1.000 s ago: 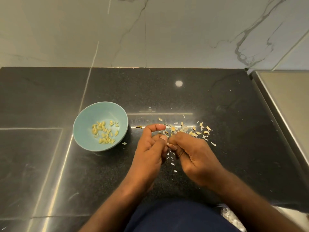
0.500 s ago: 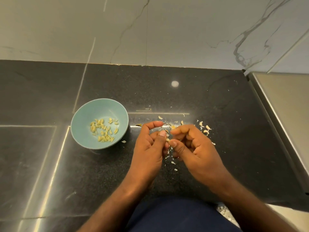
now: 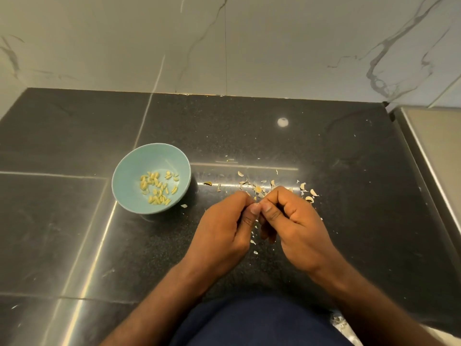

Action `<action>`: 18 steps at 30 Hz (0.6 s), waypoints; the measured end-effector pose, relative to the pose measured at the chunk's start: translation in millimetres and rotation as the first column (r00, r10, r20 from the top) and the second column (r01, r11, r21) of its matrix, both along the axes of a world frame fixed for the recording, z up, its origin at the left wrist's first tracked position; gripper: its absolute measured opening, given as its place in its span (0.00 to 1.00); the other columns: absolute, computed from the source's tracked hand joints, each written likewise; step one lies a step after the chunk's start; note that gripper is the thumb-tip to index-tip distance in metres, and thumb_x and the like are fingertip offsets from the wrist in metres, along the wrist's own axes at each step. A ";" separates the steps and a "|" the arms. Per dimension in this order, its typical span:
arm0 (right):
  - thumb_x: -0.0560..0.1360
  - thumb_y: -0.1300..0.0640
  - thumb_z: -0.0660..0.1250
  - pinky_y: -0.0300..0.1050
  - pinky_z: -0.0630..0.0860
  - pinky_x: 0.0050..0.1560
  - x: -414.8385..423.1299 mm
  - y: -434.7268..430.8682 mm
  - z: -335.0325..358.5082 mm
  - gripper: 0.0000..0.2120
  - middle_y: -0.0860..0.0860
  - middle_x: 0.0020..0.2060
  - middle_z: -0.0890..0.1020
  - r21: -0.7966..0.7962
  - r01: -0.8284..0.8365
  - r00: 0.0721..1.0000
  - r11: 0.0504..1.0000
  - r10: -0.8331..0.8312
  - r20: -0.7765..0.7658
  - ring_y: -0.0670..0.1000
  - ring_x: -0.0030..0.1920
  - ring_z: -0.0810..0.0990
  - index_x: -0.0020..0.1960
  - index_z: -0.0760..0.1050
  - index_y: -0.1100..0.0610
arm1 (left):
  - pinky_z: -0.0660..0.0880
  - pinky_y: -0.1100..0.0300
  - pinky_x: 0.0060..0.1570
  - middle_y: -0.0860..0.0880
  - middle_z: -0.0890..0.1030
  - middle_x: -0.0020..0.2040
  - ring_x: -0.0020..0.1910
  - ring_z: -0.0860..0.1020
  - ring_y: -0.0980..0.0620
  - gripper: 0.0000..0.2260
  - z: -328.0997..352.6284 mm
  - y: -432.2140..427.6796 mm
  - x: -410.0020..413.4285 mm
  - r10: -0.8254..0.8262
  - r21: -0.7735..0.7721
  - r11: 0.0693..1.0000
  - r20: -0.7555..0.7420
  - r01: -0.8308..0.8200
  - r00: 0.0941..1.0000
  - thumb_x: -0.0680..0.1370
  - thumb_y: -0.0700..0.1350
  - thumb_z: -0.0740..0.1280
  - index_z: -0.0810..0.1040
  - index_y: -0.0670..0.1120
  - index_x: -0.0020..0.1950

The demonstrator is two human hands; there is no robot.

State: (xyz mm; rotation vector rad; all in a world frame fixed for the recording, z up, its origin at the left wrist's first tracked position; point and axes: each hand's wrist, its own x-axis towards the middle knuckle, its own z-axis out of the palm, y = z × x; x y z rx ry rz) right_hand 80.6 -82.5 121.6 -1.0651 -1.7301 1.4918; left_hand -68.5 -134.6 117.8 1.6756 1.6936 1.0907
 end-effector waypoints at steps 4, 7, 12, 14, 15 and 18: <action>0.79 0.56 0.61 0.52 0.76 0.33 6.1 2.3 1.7 0.09 0.56 0.33 0.76 0.021 -0.050 0.997 0.999 0.051 -0.053 0.59 0.33 0.76 0.42 0.73 0.60 | 0.65 0.68 0.31 0.58 0.71 0.30 0.29 0.67 0.60 0.14 11.3 -1.2 13.3 0.032 -0.171 0.984 0.403 0.041 0.915 0.84 0.44 0.59 0.71 0.50 0.37; 0.80 0.57 0.62 0.49 0.75 0.32 12.5 5.2 0.4 0.09 0.52 0.32 0.76 0.188 -0.097 0.994 0.977 0.105 -0.034 0.52 0.32 0.74 0.42 0.74 0.59 | 0.62 0.65 0.27 0.52 0.66 0.28 0.26 0.63 0.57 0.16 23.8 -1.7 28.2 0.242 -0.379 0.923 0.700 0.063 0.672 0.84 0.44 0.57 0.69 0.47 0.36; 0.79 0.61 0.61 0.35 0.68 0.37 26.0 13.1 -11.2 0.05 0.39 0.38 0.70 0.594 -0.186 0.982 0.783 0.135 0.130 0.40 0.36 0.68 0.46 0.73 0.54 | 0.54 0.63 0.26 0.53 0.61 0.26 0.24 0.58 0.56 0.16 30.8 -4.1 47.9 0.417 -0.519 0.851 0.757 0.076 0.504 0.81 0.43 0.56 0.66 0.49 0.33; 0.79 0.60 0.61 0.37 0.69 0.35 28.3 12.4 -15.8 0.05 0.40 0.37 0.71 0.606 -0.165 0.986 0.778 0.114 0.123 0.41 0.35 0.68 0.46 0.72 0.52 | 0.57 0.63 0.26 0.53 0.63 0.26 0.25 0.60 0.56 0.16 28.5 -6.4 51.3 0.425 -0.515 0.857 0.725 0.018 0.542 0.82 0.44 0.57 0.67 0.48 0.34; 0.80 0.58 0.60 0.41 0.70 0.33 28.4 10.1 -17.1 0.06 0.41 0.36 0.71 0.558 -0.139 0.990 0.818 0.101 0.098 0.43 0.34 0.69 0.45 0.71 0.52 | 0.60 0.63 0.26 0.52 0.65 0.27 0.26 0.62 0.55 0.16 24.7 -8.1 52.1 0.394 -0.471 0.881 0.685 -0.041 0.613 0.83 0.45 0.58 0.68 0.47 0.35; 0.81 0.52 0.58 0.49 0.71 0.30 22.3 -1.6 -17.7 0.12 0.46 0.31 0.72 0.273 -0.071 0.997 0.959 0.078 -0.017 0.48 0.31 0.70 0.41 0.70 0.55 | 0.68 0.56 0.30 0.52 0.70 0.30 0.30 0.68 0.53 0.13 12.4 -12.0 50.5 0.244 -0.209 0.964 0.427 -0.167 0.871 0.82 0.47 0.60 0.71 0.45 0.38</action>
